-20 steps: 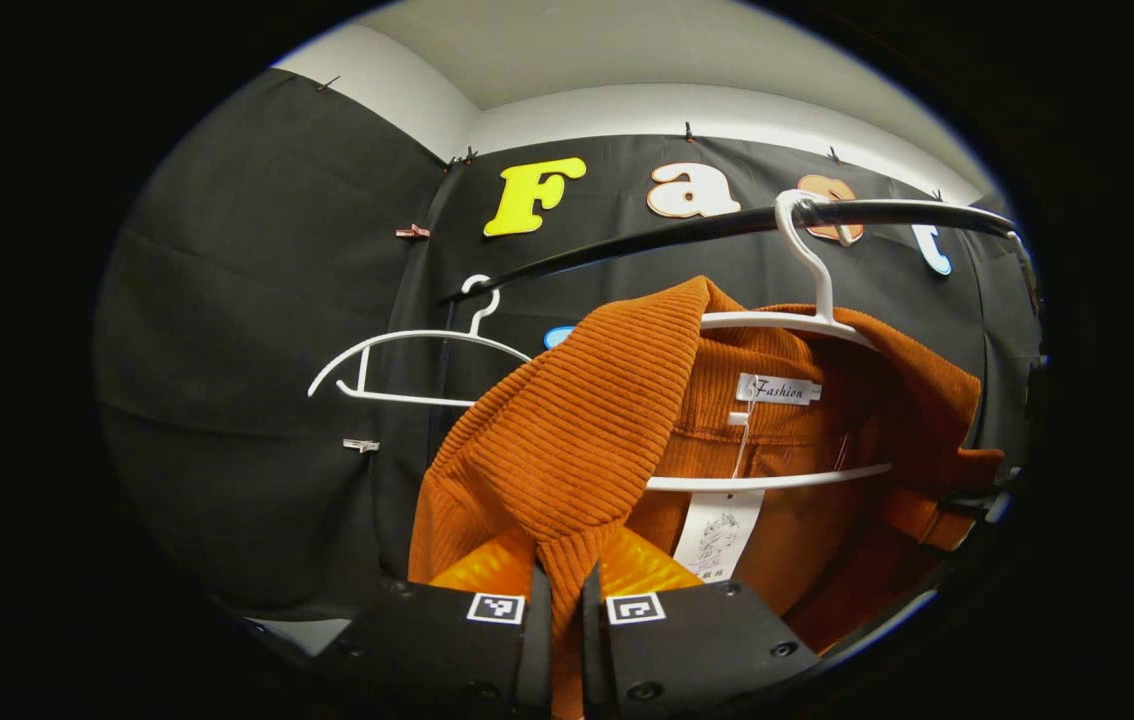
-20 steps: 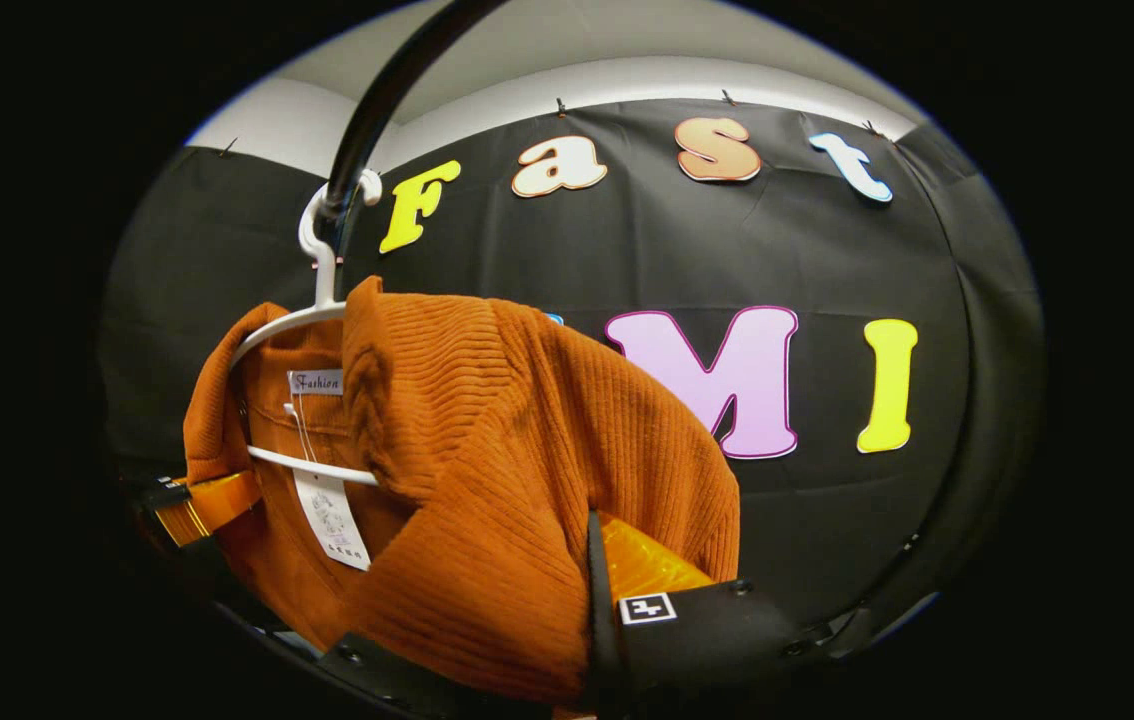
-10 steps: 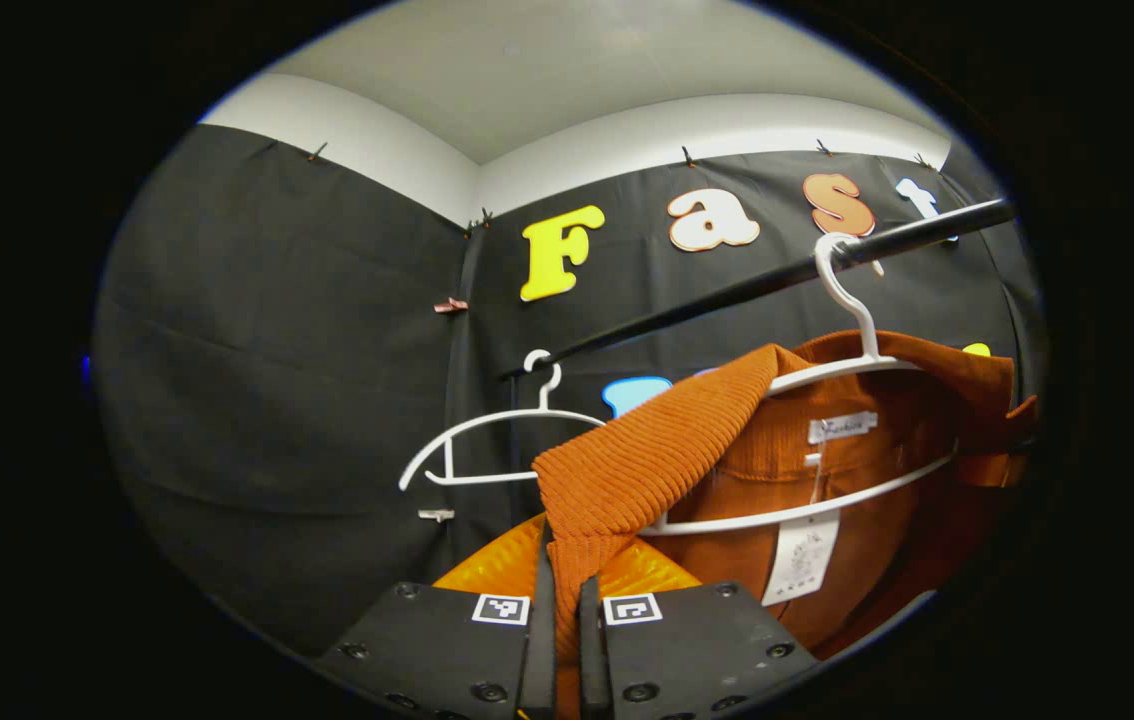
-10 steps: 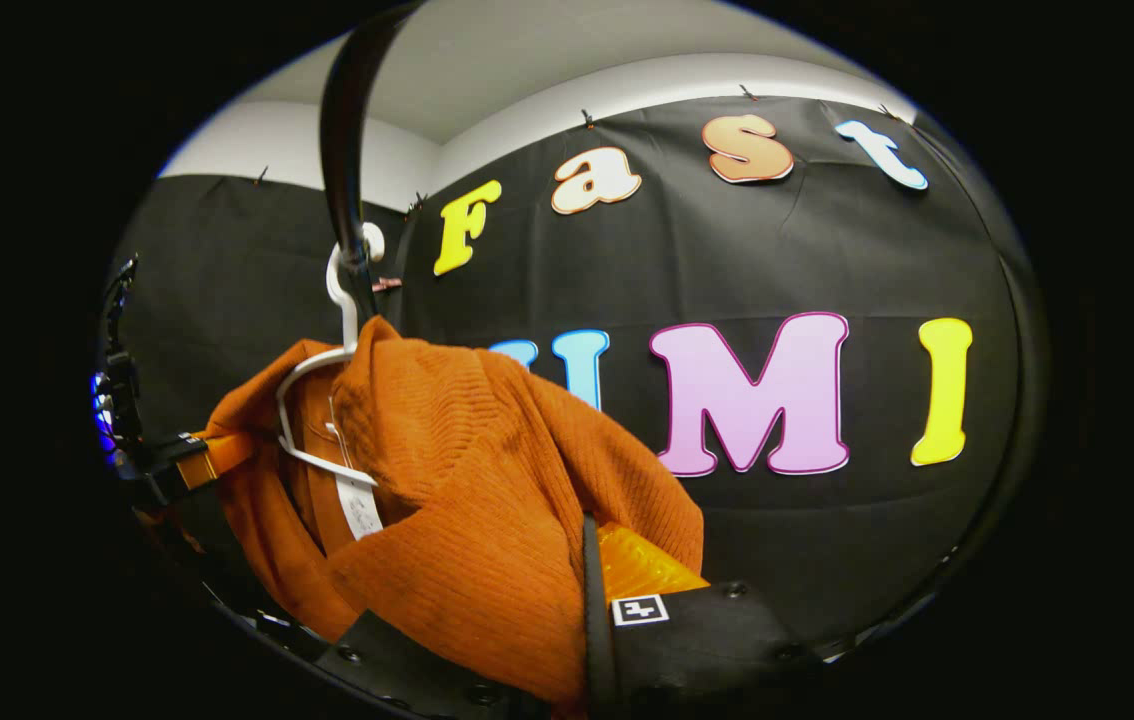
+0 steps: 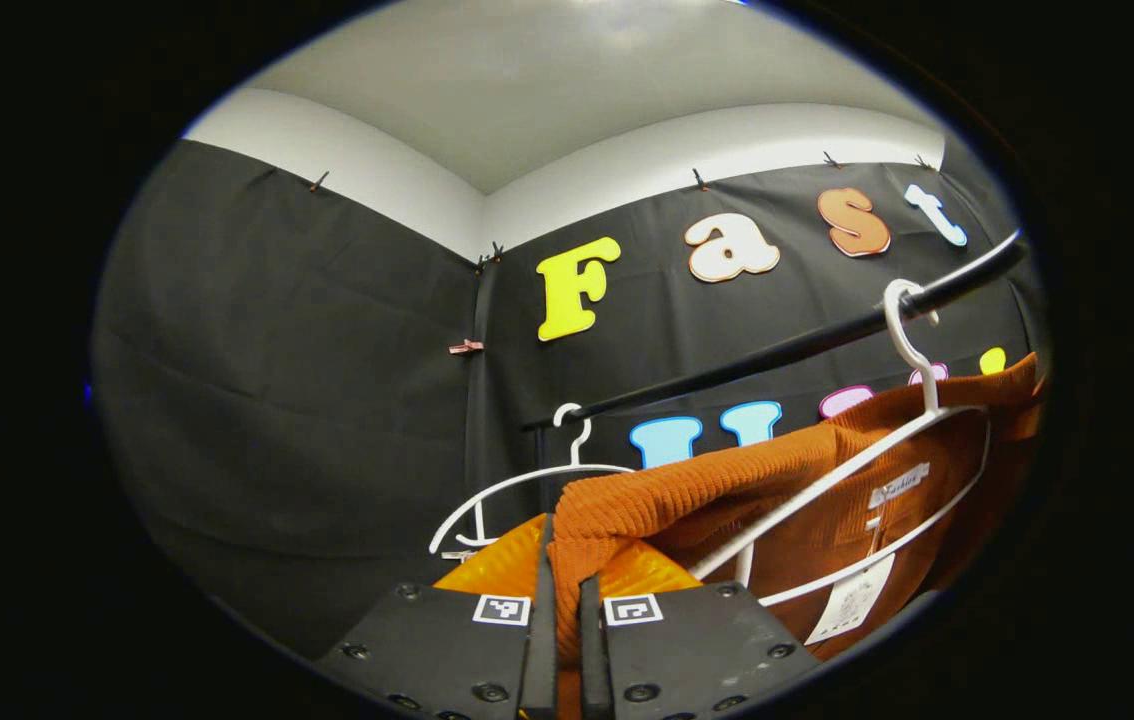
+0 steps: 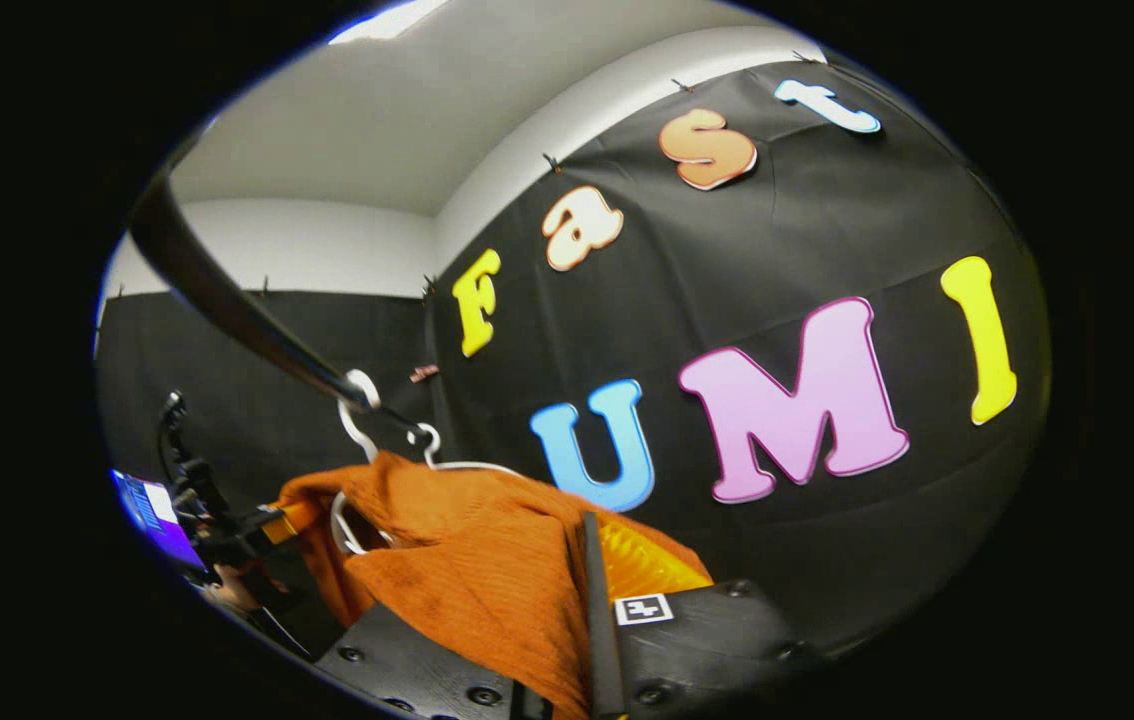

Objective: Grasp the clothes on the hanger with both hands and then place them into the laundry hamper below.

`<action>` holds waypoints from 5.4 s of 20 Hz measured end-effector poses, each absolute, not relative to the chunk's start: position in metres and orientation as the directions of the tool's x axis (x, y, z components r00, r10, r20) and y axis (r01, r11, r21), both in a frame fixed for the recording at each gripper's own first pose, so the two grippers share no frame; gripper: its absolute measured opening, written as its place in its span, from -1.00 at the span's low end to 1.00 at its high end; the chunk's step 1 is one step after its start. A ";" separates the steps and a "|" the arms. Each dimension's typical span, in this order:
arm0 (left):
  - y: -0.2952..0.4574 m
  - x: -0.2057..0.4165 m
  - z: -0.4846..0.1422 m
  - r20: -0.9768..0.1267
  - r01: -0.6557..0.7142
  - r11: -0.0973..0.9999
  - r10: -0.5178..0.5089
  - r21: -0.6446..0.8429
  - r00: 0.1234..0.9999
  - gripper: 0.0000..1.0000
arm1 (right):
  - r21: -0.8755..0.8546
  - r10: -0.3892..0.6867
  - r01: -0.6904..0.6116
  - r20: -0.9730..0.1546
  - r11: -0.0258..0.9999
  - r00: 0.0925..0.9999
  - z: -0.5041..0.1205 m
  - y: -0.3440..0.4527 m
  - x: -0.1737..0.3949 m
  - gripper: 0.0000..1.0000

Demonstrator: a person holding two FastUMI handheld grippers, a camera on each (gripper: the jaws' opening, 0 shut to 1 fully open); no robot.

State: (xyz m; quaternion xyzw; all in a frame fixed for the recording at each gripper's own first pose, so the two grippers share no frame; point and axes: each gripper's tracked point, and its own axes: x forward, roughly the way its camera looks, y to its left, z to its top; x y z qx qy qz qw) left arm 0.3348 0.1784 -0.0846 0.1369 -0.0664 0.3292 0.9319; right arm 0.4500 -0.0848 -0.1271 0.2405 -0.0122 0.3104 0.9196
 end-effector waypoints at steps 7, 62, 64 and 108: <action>0.188 0.376 -0.079 0.094 -0.399 0.863 0.390 0.309 0.916 -0.71 | 0.555 0.511 -0.555 0.252 0.620 0.822 -0.102 -0.110 0.493 -0.50; 0.020 0.281 -0.557 -0.853 -0.331 0.899 -0.082 -0.287 0.516 -0.81 | 0.557 0.570 -0.131 -0.772 0.820 0.283 -0.562 0.036 0.261 -0.46; 0.020 0.279 -0.561 -0.865 -0.341 0.901 -0.070 -0.269 0.497 -0.75 | 0.529 0.546 -0.141 -0.789 0.837 0.282 -0.566 0.030 0.262 -0.67; 0.042 0.197 -0.231 -0.394 0.088 0.986 -0.139 -0.144 0.908 0.92 | 0.364 0.315 -0.150 -0.453 0.919 0.834 -0.256 0.021 0.230 0.97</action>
